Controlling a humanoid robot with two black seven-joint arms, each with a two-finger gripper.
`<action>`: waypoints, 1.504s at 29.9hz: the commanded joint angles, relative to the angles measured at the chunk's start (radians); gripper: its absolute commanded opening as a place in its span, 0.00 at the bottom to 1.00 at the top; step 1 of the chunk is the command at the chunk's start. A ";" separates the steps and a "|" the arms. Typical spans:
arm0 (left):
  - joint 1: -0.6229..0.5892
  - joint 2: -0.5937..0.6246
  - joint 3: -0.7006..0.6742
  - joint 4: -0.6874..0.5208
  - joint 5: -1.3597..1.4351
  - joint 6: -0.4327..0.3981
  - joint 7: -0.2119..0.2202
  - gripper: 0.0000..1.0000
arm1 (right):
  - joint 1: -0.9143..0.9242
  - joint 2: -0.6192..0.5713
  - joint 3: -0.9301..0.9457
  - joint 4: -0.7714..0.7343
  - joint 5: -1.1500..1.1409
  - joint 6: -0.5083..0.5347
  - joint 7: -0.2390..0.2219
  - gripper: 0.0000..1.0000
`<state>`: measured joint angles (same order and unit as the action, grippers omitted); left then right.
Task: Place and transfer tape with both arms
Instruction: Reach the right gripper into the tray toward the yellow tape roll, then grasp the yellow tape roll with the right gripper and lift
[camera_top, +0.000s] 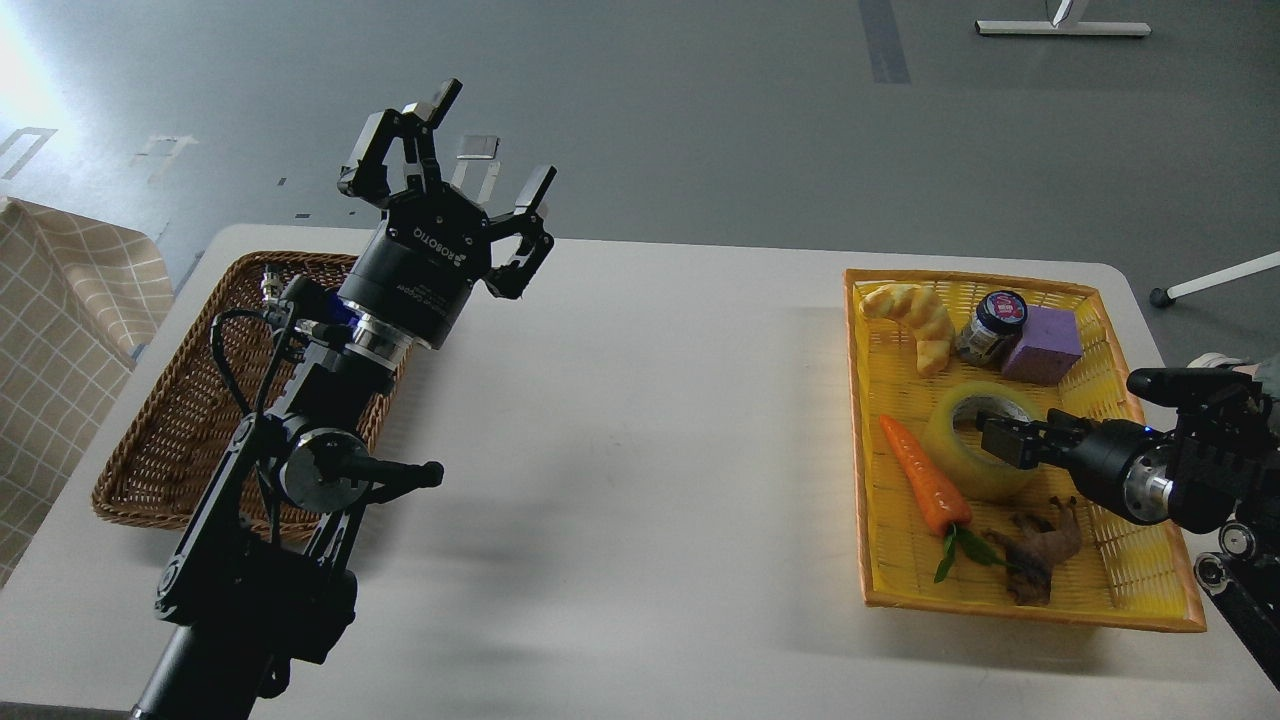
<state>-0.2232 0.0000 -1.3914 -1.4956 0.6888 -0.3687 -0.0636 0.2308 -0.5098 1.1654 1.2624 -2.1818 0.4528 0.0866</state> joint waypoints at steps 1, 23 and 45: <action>0.001 0.000 0.000 0.000 0.001 -0.001 -0.001 0.98 | -0.001 0.002 -0.001 -0.001 0.000 0.000 -0.002 0.84; 0.008 0.000 -0.001 0.000 0.000 0.001 -0.002 0.98 | 0.001 0.017 0.002 -0.058 0.000 0.000 -0.007 0.71; 0.010 0.000 -0.001 0.003 0.000 0.001 -0.002 0.98 | 0.007 0.016 0.004 -0.057 0.000 0.000 -0.008 0.47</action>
<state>-0.2135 0.0000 -1.3937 -1.4928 0.6879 -0.3683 -0.0660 0.2377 -0.4933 1.1689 1.2041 -2.1816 0.4510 0.0782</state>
